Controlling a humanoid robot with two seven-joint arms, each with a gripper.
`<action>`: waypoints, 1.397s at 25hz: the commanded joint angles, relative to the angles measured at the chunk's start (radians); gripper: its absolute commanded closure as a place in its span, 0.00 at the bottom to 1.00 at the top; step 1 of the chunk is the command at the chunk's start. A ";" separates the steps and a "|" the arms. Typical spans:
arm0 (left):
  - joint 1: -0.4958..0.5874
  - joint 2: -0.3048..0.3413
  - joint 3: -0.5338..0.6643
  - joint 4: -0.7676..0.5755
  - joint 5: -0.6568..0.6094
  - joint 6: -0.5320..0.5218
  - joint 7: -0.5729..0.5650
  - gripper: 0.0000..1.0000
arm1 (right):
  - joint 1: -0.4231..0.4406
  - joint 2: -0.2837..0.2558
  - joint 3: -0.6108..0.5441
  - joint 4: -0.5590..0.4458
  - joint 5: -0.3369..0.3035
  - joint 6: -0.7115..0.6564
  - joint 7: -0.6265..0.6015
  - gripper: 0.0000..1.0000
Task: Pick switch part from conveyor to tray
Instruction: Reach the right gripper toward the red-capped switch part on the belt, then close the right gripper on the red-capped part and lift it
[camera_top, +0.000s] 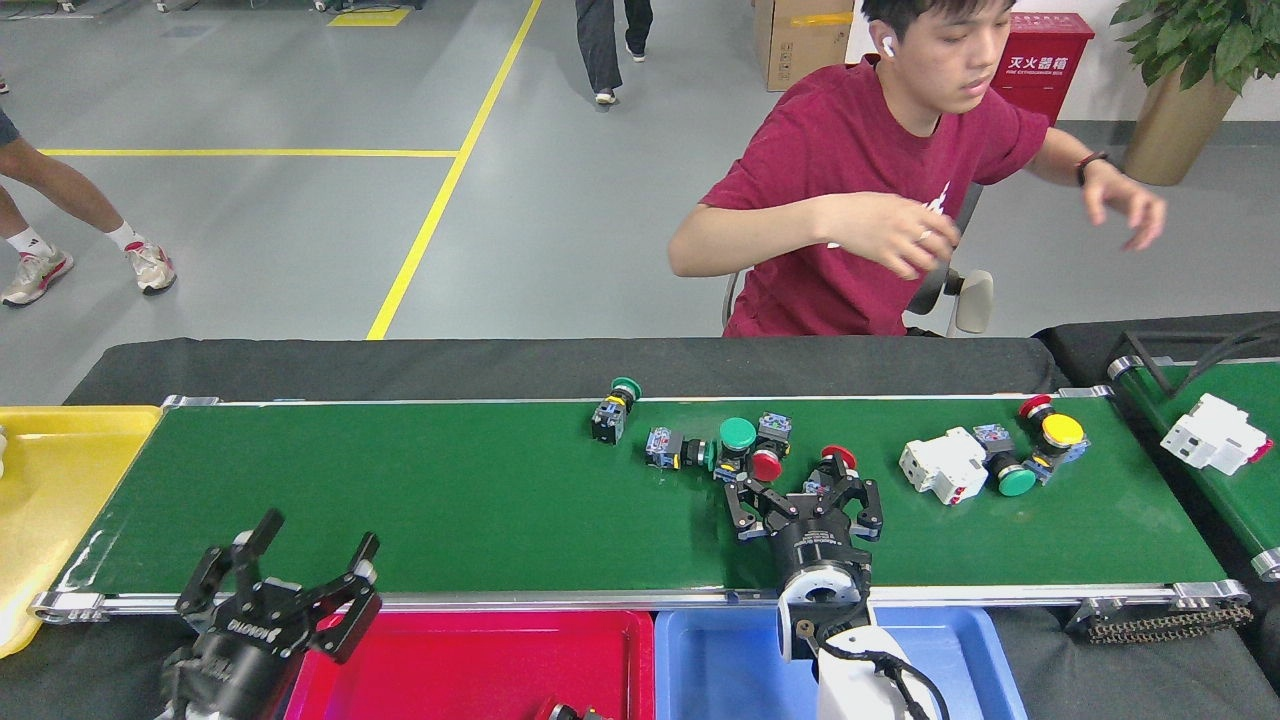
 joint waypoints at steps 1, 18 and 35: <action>-0.052 -0.009 -0.066 0.025 -0.004 0.001 -0.035 0.00 | -0.007 0.002 0.003 -0.002 -0.006 0.000 0.007 0.02; -0.483 -0.173 -0.121 0.607 -0.145 0.087 -0.072 0.00 | -0.014 -0.005 0.029 -0.010 -0.009 -0.155 0.054 0.55; -0.626 -0.164 -0.103 0.878 -0.159 0.152 -0.004 0.00 | 0.042 -0.111 0.030 -0.318 -0.135 -0.549 0.111 0.95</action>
